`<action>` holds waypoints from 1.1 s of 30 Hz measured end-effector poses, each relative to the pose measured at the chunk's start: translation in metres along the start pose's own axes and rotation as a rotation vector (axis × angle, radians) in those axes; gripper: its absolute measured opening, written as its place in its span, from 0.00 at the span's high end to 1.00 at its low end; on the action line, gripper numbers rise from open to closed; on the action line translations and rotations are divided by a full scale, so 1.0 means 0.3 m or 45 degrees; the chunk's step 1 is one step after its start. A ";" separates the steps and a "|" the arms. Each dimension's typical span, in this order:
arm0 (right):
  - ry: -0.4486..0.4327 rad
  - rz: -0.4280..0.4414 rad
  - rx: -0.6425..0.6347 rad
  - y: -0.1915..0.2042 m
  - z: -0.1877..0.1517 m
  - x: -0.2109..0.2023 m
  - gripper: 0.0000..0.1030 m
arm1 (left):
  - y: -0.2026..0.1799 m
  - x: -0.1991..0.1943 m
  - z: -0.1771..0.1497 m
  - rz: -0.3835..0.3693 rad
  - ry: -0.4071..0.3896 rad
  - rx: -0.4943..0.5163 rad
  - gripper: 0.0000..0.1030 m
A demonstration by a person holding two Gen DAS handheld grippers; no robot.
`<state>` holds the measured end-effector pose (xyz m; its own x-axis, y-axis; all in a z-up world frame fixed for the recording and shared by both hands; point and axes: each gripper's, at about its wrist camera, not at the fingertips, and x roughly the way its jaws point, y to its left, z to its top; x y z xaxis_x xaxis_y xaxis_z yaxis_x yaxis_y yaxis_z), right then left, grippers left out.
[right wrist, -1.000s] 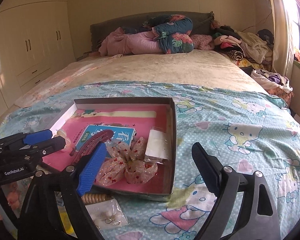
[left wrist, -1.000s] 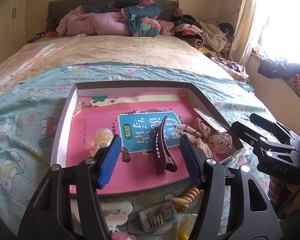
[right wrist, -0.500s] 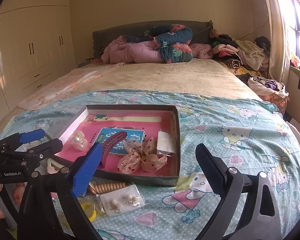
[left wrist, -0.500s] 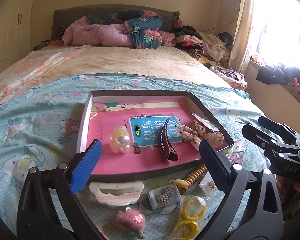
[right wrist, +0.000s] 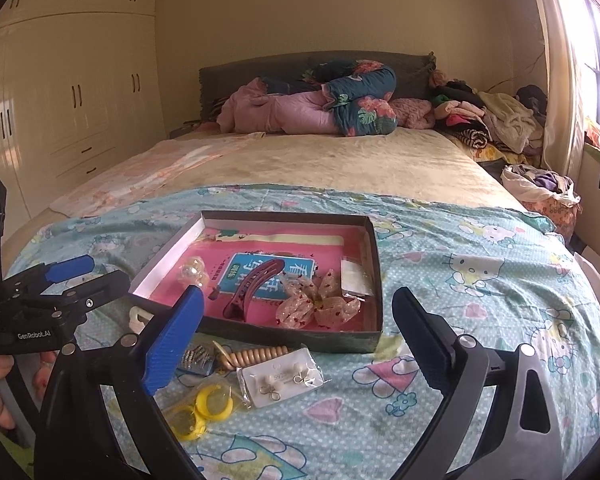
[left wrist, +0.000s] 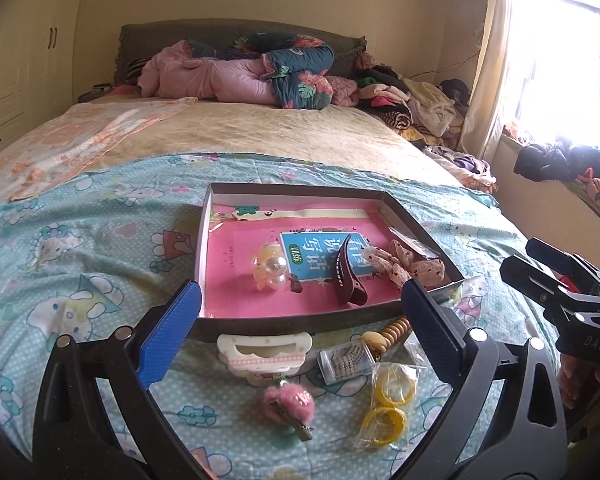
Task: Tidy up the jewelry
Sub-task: 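Withdraw both open tools from the tray toward the remaining jewelry, then grasp the bagged yellow hoop earrings with the right tool while the left tool grasps the pink pom-pom clip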
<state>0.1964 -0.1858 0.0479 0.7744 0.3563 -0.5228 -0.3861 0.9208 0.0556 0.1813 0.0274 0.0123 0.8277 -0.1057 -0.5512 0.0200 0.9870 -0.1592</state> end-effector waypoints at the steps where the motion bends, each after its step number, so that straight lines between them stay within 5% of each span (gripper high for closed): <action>1: 0.000 -0.001 -0.003 0.006 -0.004 -0.005 0.10 | 0.001 -0.006 -0.003 0.001 -0.001 -0.001 0.11; 33: 0.288 0.144 -0.005 0.141 -0.251 0.112 0.11 | 0.106 0.021 -0.224 0.037 0.179 0.019 0.11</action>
<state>0.1683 -0.1467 -0.0314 0.5944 0.4116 -0.6908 -0.4661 0.8764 0.1211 0.1495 0.0501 -0.0513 0.7414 -0.0915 -0.6648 0.0061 0.9915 -0.1296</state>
